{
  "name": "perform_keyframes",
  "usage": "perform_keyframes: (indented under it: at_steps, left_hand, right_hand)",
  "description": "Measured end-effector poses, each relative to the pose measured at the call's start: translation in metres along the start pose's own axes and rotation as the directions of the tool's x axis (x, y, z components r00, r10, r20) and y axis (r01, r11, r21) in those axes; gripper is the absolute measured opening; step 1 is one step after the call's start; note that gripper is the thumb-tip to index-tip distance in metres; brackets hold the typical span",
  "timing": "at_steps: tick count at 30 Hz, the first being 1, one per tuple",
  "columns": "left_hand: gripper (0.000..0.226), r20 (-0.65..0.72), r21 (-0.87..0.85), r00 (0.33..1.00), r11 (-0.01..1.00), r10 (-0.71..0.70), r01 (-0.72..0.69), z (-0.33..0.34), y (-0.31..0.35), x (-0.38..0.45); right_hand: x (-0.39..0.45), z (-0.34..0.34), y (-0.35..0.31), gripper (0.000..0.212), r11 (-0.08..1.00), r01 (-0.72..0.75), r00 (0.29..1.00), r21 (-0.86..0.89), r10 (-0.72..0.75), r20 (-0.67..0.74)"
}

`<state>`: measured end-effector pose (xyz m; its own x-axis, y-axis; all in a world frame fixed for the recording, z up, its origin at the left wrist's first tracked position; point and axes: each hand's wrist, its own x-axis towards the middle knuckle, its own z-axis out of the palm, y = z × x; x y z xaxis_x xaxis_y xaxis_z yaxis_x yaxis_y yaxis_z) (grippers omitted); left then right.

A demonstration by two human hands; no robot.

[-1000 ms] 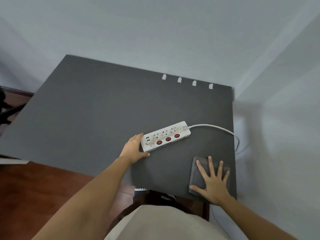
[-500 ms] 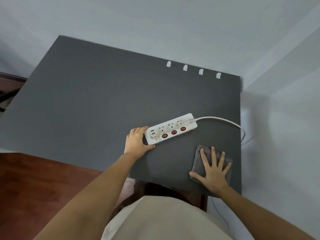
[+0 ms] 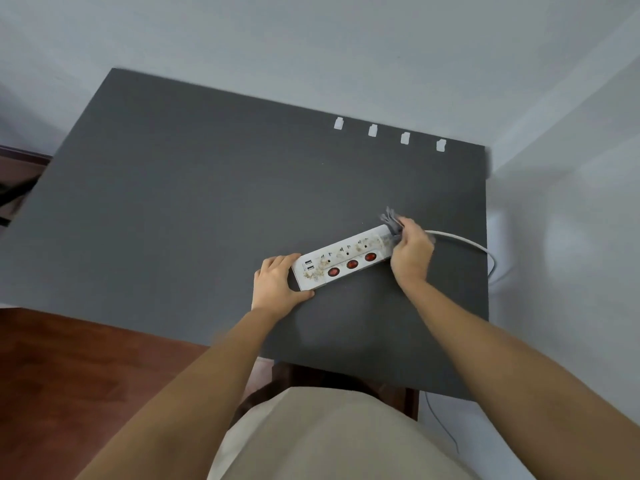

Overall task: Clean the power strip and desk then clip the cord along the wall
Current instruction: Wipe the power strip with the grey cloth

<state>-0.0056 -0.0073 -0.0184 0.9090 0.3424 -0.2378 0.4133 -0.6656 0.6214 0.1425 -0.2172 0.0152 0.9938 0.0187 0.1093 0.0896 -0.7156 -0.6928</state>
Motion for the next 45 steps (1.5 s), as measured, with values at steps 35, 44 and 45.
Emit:
perform_keyframes:
  at_steps: [35,44,45]
  left_hand:
    - [0.073,-0.026,0.126,0.999,0.992,0.018,-0.014,0.002,0.004,0.003]
    - [0.081,0.014,-0.043,0.999,0.999,0.03,-0.03,0.003,-0.009,0.003]
    - [0.082,0.025,-0.065,0.999,0.997,0.033,-0.032,0.003,-0.011,0.003]
  right_hand:
    - [-0.069,0.049,-0.016,0.059,0.929,0.366,0.791,-0.06,-0.276,0.546]
    - [-0.043,-0.013,-0.014,0.048,0.928,0.37,0.839,-0.041,-0.315,0.443]
    - [-0.037,-0.003,-0.02,0.049,0.939,0.339,0.867,-0.057,-0.289,0.405]
